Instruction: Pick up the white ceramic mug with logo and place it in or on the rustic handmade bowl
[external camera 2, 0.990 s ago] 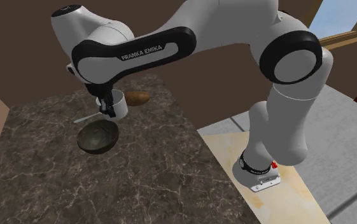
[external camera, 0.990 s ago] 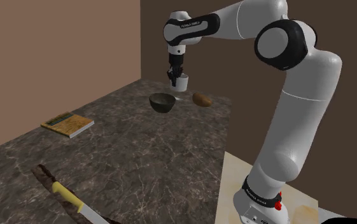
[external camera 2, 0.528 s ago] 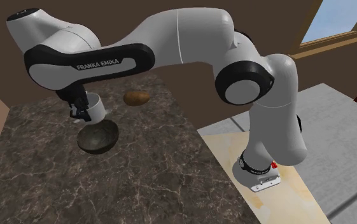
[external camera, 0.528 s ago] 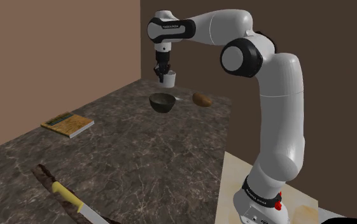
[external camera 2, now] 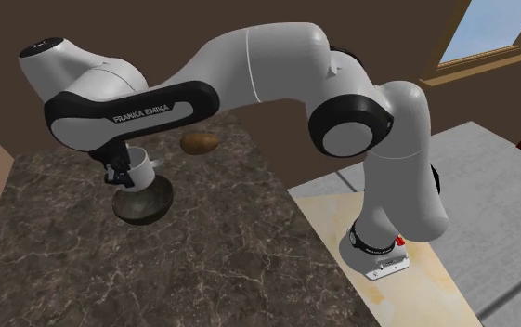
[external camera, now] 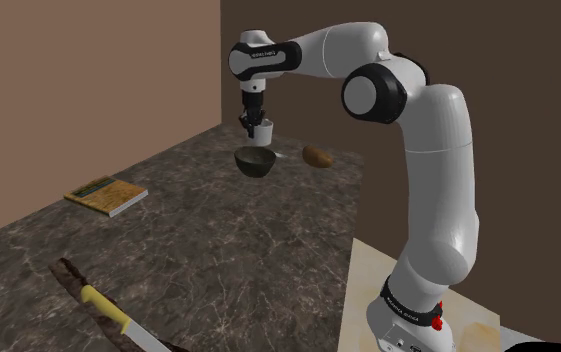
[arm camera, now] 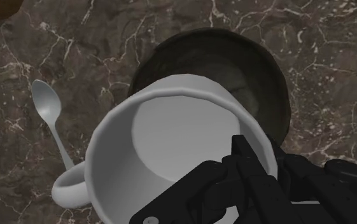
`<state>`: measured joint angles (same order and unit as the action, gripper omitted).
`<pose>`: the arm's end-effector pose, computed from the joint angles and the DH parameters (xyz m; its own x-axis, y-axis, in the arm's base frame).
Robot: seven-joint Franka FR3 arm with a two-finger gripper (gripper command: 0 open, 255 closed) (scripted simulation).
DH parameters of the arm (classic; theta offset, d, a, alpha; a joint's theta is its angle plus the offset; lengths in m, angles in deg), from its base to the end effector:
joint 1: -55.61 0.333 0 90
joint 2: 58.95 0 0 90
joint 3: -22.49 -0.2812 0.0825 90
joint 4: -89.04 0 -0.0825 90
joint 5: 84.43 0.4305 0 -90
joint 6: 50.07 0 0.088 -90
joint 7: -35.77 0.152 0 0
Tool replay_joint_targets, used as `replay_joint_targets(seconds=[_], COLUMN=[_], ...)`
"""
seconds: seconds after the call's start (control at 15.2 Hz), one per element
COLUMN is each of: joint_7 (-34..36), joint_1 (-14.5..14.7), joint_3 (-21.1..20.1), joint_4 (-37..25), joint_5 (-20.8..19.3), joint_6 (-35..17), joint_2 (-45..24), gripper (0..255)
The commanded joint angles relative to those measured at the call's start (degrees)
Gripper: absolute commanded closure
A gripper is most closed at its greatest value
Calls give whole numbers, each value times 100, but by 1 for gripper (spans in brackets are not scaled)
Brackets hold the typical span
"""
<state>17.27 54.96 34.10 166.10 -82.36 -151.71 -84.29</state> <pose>0.7069 -0.1295 0.3920 0.9926 0.1195 -0.0207 0.1204 -0.9916 0.0467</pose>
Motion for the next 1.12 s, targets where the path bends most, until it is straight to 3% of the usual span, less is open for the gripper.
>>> replay_joint_targets(seconds=[0.0, 0.33, 0.86, 0.92, 1.06], joint_7=[17, 22, 22, 22, 22], joint_1=[19, 29, 30, 30, 30], joint_3=[-5, -12, -13, -13, -13], joint_4=[203, 534, 558, 557, 557], joint_5=[-4, 4, 4, 5, 5], joint_6=[-188, -554, -582, -582, -582], joint_2=[19, -18, -22, -23, -23], gripper=[255, 255, 255, 0, 0])
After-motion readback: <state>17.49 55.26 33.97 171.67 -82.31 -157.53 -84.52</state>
